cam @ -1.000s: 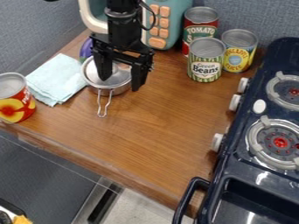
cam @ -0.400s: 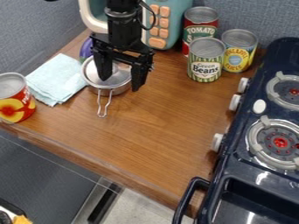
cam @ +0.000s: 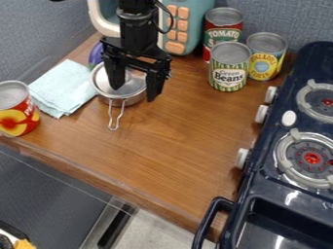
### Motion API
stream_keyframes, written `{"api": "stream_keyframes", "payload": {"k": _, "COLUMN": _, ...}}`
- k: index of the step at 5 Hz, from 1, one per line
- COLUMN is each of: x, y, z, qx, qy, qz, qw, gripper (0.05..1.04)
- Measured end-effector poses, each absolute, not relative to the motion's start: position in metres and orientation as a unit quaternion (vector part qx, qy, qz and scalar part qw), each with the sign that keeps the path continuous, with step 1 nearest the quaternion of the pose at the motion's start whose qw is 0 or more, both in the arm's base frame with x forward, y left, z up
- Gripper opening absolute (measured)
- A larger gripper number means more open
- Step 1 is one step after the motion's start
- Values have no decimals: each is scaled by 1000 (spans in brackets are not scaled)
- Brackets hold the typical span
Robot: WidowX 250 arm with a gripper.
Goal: Take the silver pot and placed it besides white cloth
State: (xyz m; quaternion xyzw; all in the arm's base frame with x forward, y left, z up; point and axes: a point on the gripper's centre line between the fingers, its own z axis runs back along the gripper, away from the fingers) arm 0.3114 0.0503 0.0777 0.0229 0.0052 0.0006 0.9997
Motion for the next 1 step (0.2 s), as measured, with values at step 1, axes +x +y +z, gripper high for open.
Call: {"api": "stream_keyframes", "payload": {"k": 1, "x": 311, "y": 50, "z": 77, "qx": 23, "qy": 6, "qz": 1, "qw": 1000, "gripper": 1000}}
